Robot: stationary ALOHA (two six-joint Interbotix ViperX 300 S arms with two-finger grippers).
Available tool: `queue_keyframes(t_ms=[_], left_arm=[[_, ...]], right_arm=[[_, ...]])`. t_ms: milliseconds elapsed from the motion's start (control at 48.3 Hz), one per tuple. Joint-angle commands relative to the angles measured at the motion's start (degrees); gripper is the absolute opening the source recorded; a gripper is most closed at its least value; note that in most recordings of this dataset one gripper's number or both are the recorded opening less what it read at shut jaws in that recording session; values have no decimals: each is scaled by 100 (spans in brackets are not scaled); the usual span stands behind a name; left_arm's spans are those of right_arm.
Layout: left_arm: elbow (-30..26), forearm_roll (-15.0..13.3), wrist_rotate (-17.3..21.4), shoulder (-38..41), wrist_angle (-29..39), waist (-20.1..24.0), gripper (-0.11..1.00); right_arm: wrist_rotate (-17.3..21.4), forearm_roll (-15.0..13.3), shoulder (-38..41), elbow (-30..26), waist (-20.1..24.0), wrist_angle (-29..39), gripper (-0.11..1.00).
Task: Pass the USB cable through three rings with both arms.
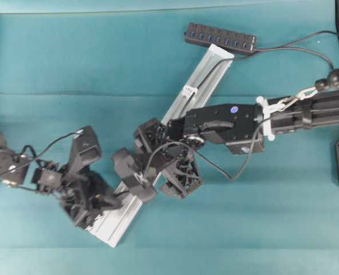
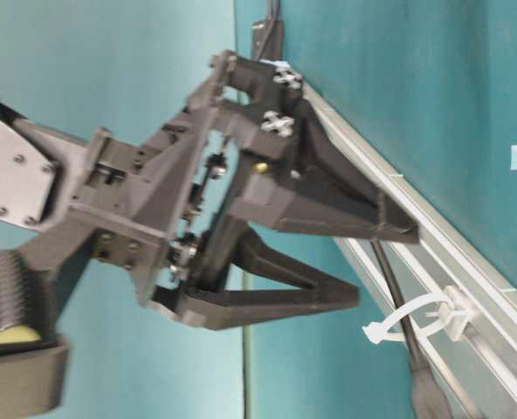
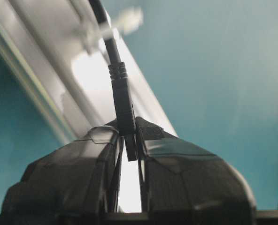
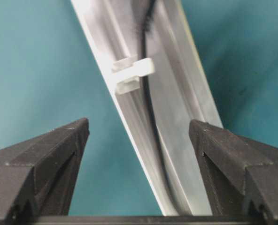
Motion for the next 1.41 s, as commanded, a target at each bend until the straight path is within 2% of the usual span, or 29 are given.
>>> queue_keyframes(t_ms=[0, 124, 456, 622, 787, 1057, 1222, 1388], left_arm=[[18, 18, -88, -352, -9, -123, 8], [62, 18, -149, -554, 97, -255, 8], [62, 18, -141, -1687, 1072, -387, 8], [79, 18, -97, -2399, 1670, -387, 8], [123, 18, -88, -2821, 1890, -387, 8], [70, 18, -88, -2962, 1890, -378, 8], [0, 18, -18, -3023, 1881, -378, 8], [-105, 18, 211, -3164, 1925, -369, 8]], right_arm=[[220, 18, -105, -18, -35, -70, 88], [457, 18, -202, 0, -88, -62, 88], [527, 18, -694, 325, -396, -141, 88], [527, 18, -1099, 633, -598, -501, 88], [580, 18, -1503, 940, -773, -1072, 88], [1600, 26, -2127, 1617, -949, -1881, 88], [2004, 26, -2417, 2057, -949, -2171, 88], [2320, 18, -2646, 2373, -949, -2566, 88]])
